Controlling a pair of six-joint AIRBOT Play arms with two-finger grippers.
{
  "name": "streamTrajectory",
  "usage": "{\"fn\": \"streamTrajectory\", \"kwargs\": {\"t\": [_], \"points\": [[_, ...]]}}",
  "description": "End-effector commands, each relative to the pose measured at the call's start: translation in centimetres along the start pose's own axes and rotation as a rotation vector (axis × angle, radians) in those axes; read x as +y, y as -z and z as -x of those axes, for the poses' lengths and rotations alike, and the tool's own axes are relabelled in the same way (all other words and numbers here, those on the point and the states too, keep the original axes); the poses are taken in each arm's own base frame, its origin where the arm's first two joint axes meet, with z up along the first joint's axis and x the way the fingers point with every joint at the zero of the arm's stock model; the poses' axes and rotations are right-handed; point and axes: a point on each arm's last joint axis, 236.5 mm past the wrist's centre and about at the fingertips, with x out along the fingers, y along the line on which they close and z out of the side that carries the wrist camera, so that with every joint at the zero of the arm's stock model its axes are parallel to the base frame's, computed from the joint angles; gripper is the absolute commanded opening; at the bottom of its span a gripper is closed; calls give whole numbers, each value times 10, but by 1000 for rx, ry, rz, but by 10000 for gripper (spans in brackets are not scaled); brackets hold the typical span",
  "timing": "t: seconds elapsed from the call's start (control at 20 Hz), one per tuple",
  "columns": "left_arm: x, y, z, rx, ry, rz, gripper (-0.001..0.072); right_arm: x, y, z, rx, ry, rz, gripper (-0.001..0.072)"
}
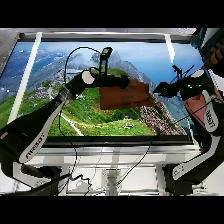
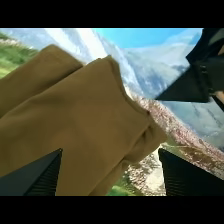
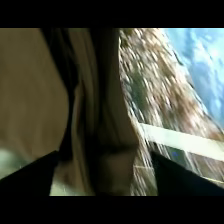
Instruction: Fold the clothes and pants, and hang the long-sleeved shirts on hangers.
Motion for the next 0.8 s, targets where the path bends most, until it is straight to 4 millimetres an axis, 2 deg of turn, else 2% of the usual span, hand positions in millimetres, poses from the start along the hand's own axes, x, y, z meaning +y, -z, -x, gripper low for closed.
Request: {"fn": "streamTrajectory", "kwargs": {"t": [0.0,0.15,0.4,0.45,0.5,0.55,0.6,0.65,0.75], "points": [[9,3,5,26,-2,18,696,8,-12,-42,-38,-33,-90,702],[10,3,5,26,-3,20,689,33,-11,-62,4,-86,-97,702],[10,3,5,26,-4,19,689,61,10,-95,103,-107,-91,680],[10,4,5,27,-4,14,689,68,12,-102,108,-104,-71,635],[12,4,5,28,-11,8,685,73,9,-106,89,-97,-57,512],[19,5,6,38,-34,-21,566,79,1,-109,54,-91,-47,286],[29,11,8,66,-66,-63,259,88,-4,-108,30,-103,-42,34],[43,18,14,108,-109,-117,2,97,-10,-102,6,-123,-42,16],[83,38,37,244,-229,-240,11,114,-24,-78,-40,-154,-21,16]]}}
